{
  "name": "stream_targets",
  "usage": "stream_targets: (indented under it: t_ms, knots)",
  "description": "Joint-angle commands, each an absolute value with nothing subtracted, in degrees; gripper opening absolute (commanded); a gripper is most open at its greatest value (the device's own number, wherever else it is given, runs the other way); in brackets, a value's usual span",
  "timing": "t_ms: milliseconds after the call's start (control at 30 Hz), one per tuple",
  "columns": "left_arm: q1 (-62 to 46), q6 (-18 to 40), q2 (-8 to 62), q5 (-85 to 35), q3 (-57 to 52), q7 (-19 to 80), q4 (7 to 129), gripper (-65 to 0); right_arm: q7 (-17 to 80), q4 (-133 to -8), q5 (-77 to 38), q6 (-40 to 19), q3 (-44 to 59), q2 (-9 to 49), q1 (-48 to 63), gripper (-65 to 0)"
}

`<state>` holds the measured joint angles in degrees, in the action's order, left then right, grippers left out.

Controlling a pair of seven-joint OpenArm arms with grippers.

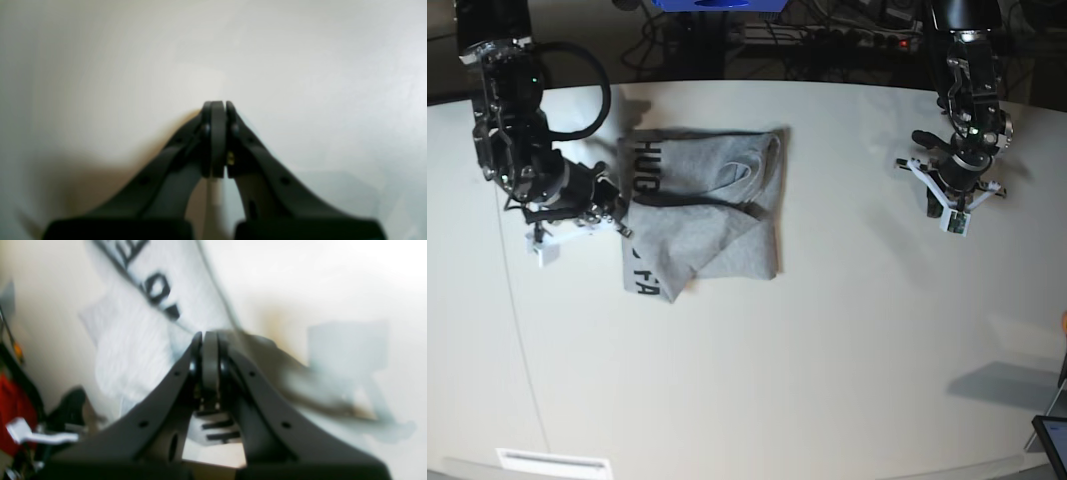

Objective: Fold the T-shirt properly
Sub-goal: 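Release the shirt and lift the left gripper away from the bundle, then press the right gripper onto the folded bundle's printed side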

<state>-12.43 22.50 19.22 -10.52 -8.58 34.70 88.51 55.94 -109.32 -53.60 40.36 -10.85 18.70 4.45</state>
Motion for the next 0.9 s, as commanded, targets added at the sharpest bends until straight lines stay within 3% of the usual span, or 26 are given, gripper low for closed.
stream_targets:
  t_ms: [0,333,867]
  knots:
    - [-12.79,22.99,19.47,-9.63,-8.31,37.67,88.48,-65.0,55.25,-110.11,-53.85,40.00,-11.74,18.95,3.12,-64.6]
    - [-12.79,22.99,19.47,-9.63,-8.57,37.67,88.40,-65.0,55.25,-110.20,-53.85,40.00,-17.10,18.68,-0.04,-64.7]
    - [-12.79,22.99,19.47,-9.63,-8.84,37.67,88.40,-65.0,55.60,-107.47,-53.85,40.00,-24.66,13.14,-6.90,-64.7]
